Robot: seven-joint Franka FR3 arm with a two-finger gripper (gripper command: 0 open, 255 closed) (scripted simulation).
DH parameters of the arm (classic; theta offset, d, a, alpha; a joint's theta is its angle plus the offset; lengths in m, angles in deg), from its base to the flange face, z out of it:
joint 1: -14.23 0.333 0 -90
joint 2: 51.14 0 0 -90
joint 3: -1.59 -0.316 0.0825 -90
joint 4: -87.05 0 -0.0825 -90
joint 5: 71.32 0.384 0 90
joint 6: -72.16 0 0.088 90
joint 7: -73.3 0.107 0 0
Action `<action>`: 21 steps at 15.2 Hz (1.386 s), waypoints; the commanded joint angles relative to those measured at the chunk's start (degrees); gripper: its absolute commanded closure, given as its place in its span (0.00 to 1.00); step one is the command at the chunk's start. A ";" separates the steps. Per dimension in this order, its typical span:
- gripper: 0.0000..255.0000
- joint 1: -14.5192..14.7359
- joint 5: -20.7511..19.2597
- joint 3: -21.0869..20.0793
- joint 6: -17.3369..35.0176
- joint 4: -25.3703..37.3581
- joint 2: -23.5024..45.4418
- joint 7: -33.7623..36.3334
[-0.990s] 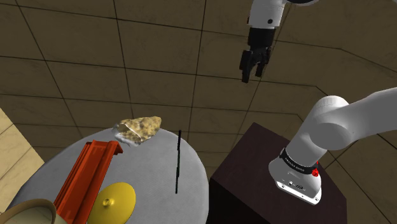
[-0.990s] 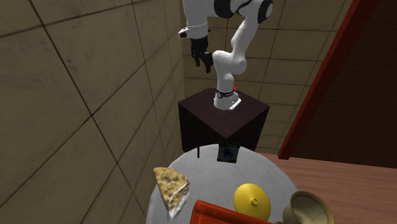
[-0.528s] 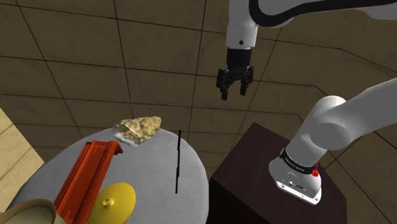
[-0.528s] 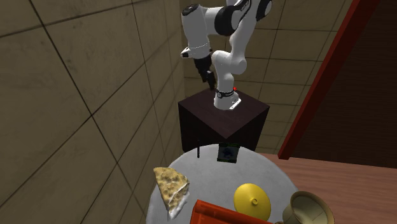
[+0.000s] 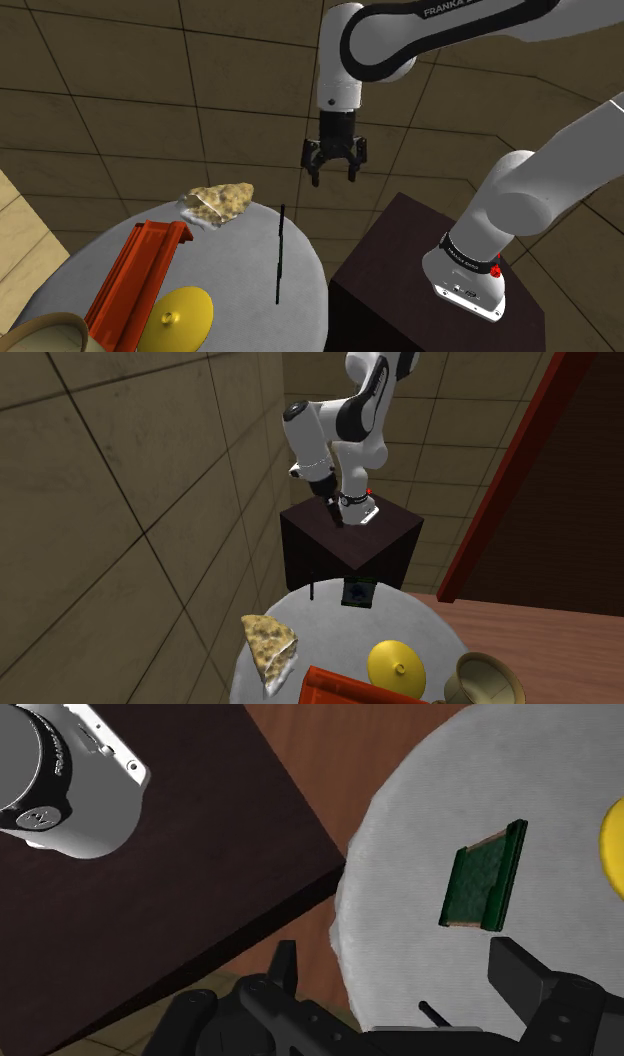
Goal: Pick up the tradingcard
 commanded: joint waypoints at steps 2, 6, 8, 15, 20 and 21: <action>0.00 0.19 2.31 -2.36 4.85 1.45 6.31 5.13; 0.00 0.52 4.18 -4.58 11.08 4.42 15.45 11.25; 0.00 0.90 4.76 -5.28 14.09 6.27 20.20 14.21; 0.00 1.91 5.08 -5.71 20.48 8.10 28.37 16.84; 0.00 2.20 4.88 -5.65 23.11 7.64 30.68 16.19; 1.00 2.20 4.89 -5.66 23.13 7.62 30.67 16.19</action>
